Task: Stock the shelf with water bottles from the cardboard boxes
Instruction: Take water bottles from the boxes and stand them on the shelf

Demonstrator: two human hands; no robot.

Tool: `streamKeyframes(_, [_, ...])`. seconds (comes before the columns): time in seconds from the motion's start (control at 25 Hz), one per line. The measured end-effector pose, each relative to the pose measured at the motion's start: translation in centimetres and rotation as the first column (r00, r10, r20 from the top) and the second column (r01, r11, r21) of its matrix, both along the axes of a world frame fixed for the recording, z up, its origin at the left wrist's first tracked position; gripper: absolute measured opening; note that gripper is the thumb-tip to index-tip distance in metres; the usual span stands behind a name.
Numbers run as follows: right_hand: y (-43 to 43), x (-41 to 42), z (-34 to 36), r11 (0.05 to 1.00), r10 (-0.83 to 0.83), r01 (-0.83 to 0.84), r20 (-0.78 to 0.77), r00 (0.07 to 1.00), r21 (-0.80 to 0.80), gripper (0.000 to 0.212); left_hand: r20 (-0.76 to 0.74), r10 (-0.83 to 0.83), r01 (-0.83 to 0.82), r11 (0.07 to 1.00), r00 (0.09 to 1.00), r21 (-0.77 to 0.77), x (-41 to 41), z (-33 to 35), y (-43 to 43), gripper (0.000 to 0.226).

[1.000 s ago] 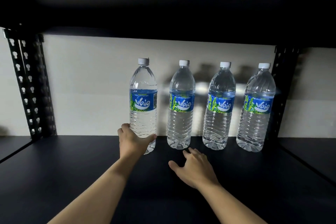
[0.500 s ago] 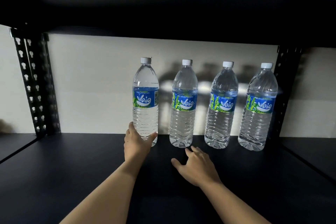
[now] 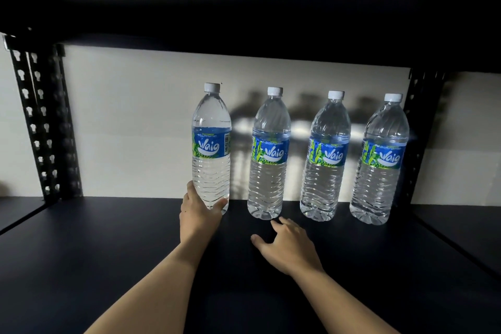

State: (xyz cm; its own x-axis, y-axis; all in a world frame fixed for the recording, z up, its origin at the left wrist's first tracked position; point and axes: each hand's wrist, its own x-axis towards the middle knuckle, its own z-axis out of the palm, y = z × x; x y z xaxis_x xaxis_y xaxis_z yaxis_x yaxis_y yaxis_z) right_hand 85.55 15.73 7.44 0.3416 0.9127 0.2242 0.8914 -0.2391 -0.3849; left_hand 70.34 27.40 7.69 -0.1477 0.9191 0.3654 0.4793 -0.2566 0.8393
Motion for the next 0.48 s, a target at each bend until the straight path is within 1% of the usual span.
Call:
streamKeyframes(0.24, [-0.04, -0.07, 0.12, 1.0, -0.006, 0.006, 0.004, 1.0, -0.001, 0.073, -0.001, 0.021, -0.021, 1.0, 1.0, -0.006, -0.01, 0.02, -0.11, 0.08])
streamKeyframes(0.48, [0.08, 0.03, 0.01, 1.0, -0.006, 0.006, -0.015, 1.0, -0.006, 0.073, -0.021, 0.009, -0.01, 1.0, 1.0, -0.007, -0.18, 0.13, -0.26, 0.083])
